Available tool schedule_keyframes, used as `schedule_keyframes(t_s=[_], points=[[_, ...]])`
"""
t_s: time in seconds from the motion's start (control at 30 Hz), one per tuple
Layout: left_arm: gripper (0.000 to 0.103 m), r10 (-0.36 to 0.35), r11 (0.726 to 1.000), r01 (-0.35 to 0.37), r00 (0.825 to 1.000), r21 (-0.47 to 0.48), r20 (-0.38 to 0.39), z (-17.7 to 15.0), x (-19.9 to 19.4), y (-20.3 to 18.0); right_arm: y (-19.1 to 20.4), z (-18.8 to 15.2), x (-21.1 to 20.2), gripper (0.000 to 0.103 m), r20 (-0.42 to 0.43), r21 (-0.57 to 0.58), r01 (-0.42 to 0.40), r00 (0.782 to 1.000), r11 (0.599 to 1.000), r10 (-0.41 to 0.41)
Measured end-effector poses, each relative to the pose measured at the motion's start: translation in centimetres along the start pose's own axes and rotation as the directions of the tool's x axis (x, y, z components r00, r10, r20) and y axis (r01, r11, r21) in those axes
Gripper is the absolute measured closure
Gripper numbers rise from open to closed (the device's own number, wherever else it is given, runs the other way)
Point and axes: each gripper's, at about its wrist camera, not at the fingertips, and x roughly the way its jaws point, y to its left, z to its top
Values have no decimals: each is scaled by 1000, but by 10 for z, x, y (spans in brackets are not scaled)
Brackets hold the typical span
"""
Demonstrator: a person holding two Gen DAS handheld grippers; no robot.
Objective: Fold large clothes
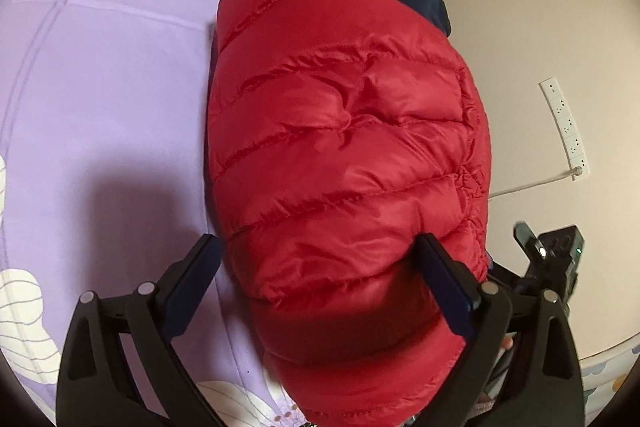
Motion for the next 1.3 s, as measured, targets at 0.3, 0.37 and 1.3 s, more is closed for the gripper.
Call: schedule_keyframes(t_s=[0.3,0.37,1.3], points=[[0,-6,1000,5,999,-10,-45,11,20,2,-52,-2,35,1,-122,208,-121,981,970,149],[0,-7,1000,7,999,-11,-49,13,24,2,-57,-5,41,1,-127,226,-119,980,967,150],[0,28,999,-24,994,34,-109,50,72,6,-49,-14,66,0,-260,206,-96,954,974,149]])
